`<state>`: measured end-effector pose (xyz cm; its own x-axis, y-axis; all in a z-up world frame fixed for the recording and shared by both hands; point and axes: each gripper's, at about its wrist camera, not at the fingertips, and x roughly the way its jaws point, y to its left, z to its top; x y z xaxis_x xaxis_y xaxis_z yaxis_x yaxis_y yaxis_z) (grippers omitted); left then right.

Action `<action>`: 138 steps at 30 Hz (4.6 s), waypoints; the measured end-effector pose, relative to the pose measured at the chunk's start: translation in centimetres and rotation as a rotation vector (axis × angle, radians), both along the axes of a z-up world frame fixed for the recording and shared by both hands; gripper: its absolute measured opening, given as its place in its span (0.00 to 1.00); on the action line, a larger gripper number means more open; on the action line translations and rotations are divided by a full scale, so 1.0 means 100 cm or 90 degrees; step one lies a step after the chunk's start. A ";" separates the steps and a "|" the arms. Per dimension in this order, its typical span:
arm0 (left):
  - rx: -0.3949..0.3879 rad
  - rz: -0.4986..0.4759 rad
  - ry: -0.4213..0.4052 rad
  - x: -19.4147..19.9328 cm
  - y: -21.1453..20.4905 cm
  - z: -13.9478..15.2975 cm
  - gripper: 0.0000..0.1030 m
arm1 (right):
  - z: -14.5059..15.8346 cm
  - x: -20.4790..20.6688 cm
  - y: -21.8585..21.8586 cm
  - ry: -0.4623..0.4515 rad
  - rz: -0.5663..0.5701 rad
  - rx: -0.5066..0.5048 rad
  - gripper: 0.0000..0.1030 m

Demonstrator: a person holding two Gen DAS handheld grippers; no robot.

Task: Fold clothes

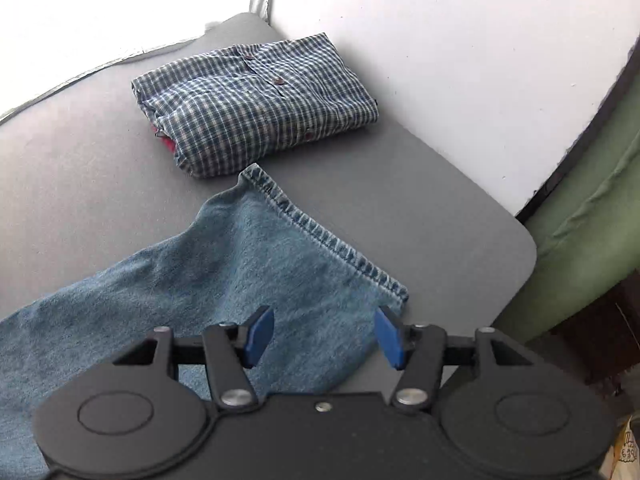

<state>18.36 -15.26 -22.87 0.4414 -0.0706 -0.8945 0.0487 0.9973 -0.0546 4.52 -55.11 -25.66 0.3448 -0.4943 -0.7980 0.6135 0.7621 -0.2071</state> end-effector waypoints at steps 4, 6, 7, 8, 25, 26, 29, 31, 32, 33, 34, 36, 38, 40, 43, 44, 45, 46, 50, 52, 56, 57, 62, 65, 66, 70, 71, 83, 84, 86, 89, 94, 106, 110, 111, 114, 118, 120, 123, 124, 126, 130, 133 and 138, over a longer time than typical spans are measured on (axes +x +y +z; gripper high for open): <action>0.008 0.011 -0.004 -0.001 0.000 0.001 0.60 | -0.018 0.021 -0.025 -0.004 0.065 -0.019 0.48; 0.011 0.019 -0.005 -0.002 0.001 0.002 0.60 | -0.036 0.032 -0.043 -0.003 0.078 -0.006 0.48; 0.014 0.025 -0.005 -0.004 0.001 0.002 0.60 | -0.046 0.038 -0.055 0.001 0.074 -0.001 0.51; 0.017 0.031 -0.005 -0.006 0.002 0.003 0.60 | -0.054 0.043 -0.067 0.003 0.067 0.013 0.53; 0.029 0.119 -0.003 -0.035 0.013 -0.003 0.61 | -0.051 0.054 -0.115 -0.012 0.053 0.039 0.15; 0.032 0.124 -0.002 -0.037 0.016 -0.004 0.61 | -0.057 0.057 -0.110 0.010 0.064 0.019 0.16; 0.036 0.148 -0.011 -0.049 0.035 -0.003 0.61 | -0.051 0.053 -0.091 0.003 0.070 -0.036 0.36; 0.028 0.171 -0.009 -0.055 0.054 -0.002 0.61 | -0.037 0.041 -0.082 -0.038 0.040 -0.035 0.47; 0.021 0.185 -0.004 -0.058 0.064 -0.003 0.61 | -0.030 0.034 -0.078 -0.060 0.020 -0.025 0.47; 0.014 0.198 -0.001 -0.060 0.075 -0.004 0.61 | -0.024 0.026 -0.074 -0.080 0.001 -0.010 0.47; 0.009 0.213 0.001 -0.063 0.087 -0.005 0.61 | -0.019 0.018 -0.070 -0.100 -0.014 0.010 0.48; 0.007 0.238 -0.003 -0.069 0.107 -0.006 0.61 | -0.013 0.002 -0.056 -0.132 -0.035 0.057 0.48; 0.016 0.275 -0.005 -0.079 0.133 -0.007 0.61 | -0.012 -0.010 -0.037 -0.142 -0.046 0.092 0.48; 0.019 0.313 -0.007 -0.091 0.161 -0.009 0.62 | -0.015 -0.016 -0.015 -0.138 -0.047 0.119 0.48; -0.007 0.365 -0.007 -0.110 0.206 -0.017 0.67 | -0.022 -0.022 0.023 -0.129 -0.032 0.143 0.49; -0.019 0.381 -0.009 -0.117 0.221 -0.019 0.67 | -0.024 -0.024 0.036 -0.126 -0.027 0.151 0.49; -0.031 0.393 -0.012 -0.122 0.235 -0.022 0.68 | -0.026 -0.026 0.047 -0.125 -0.025 0.158 0.49; -0.044 0.404 -0.015 -0.127 0.248 -0.024 0.68 | -0.028 -0.029 0.058 -0.128 -0.026 0.171 0.50; -0.154 0.421 -0.010 -0.136 0.293 -0.039 0.73 | -0.040 -0.042 0.093 -0.159 -0.054 0.271 0.55; -0.220 0.394 0.002 -0.133 0.307 -0.048 0.73 | -0.052 -0.045 0.102 -0.182 -0.089 0.342 0.55; -0.261 0.347 -0.003 -0.119 0.320 -0.052 0.72 | -0.068 -0.038 0.111 -0.245 -0.151 0.424 0.63; -0.265 0.343 -0.006 -0.115 0.321 -0.051 0.68 | -0.066 -0.033 0.113 -0.251 -0.152 0.420 0.61; -0.242 0.378 -0.023 -0.094 0.329 -0.048 0.15 | -0.055 -0.006 0.123 -0.262 -0.125 0.390 0.14; -0.218 0.392 -0.054 -0.089 0.327 -0.029 0.09 | -0.038 0.005 0.125 -0.259 -0.111 0.350 0.00; -0.187 0.381 -0.072 -0.088 0.321 -0.014 0.05 | -0.025 0.006 0.127 -0.259 -0.099 0.323 0.00; -0.073 0.307 -0.177 -0.088 0.290 0.060 0.06 | 0.035 0.004 0.120 -0.251 -0.040 0.227 0.00; -0.066 0.296 -0.198 -0.087 0.284 0.074 0.06 | 0.047 0.003 0.113 -0.249 -0.031 0.222 0.00; -0.056 0.350 -0.159 -0.061 0.286 0.055 0.06 | -0.051 -0.034 0.071 -0.200 -0.175 0.415 0.36; -0.052 0.350 -0.158 -0.060 0.285 0.055 0.06 | -0.058 -0.035 0.070 -0.212 -0.185 0.438 0.36; -0.042 0.350 -0.158 -0.059 0.283 0.055 0.06 | -0.070 -0.034 0.066 -0.231 -0.206 0.468 0.40; -0.027 0.348 -0.169 -0.055 0.276 0.061 0.06 | -0.072 -0.025 0.065 -0.251 -0.201 0.490 0.34; -0.023 0.376 -0.178 -0.061 0.272 0.076 0.06 | -0.034 -0.018 0.072 -0.235 -0.172 0.432 0.04; 0.113 0.408 -0.074 -0.038 0.265 0.061 0.15 | 0.008 0.041 0.085 -0.092 -0.068 0.385 0.34; 0.081 0.423 -0.020 -0.056 0.269 0.043 0.25 | 0.000 0.029 0.099 -0.055 -0.016 0.389 0.41; 0.070 0.432 -0.027 -0.062 0.271 0.043 0.27 | 0.000 0.023 0.098 -0.059 -0.013 0.389 0.45; 0.046 0.444 -0.052 -0.068 0.278 0.047 0.28 | 0.002 0.004 0.087 -0.073 -0.036 0.371 0.46; 0.068 0.398 -0.087 -0.061 0.260 0.057 0.32 | 0.023 -0.002 0.069 -0.109 -0.018 0.243 0.46; 0.076 0.354 -0.114 -0.055 0.238 0.059 0.45 | 0.032 -0.002 0.058 -0.126 -0.010 0.179 0.49; 0.076 0.291 -0.128 -0.048 0.207 0.056 0.48 | 0.029 0.006 0.030 -0.134 0.004 0.131 0.52; 0.081 0.279 -0.134 -0.047 0.197 0.055 0.48 | 0.023 0.011 0.018 -0.132 0.009 0.125 0.52; 0.098 0.269 -0.148 -0.045 0.180 0.057 0.48 | 0.009 0.023 -0.003 -0.121 0.016 0.118 0.52; 0.125 0.313 -0.159 -0.048 0.167 0.064 0.48 | -0.019 0.049 -0.039 -0.113 0.032 0.105 0.52; 0.126 0.370 -0.148 -0.054 0.172 0.068 0.48 | -0.035 0.073 -0.061 -0.114 0.052 0.105 0.52; 0.144 0.396 -0.150 -0.062 0.164 0.077 0.48 | -0.059 0.101 -0.099 -0.106 0.066 0.137 0.46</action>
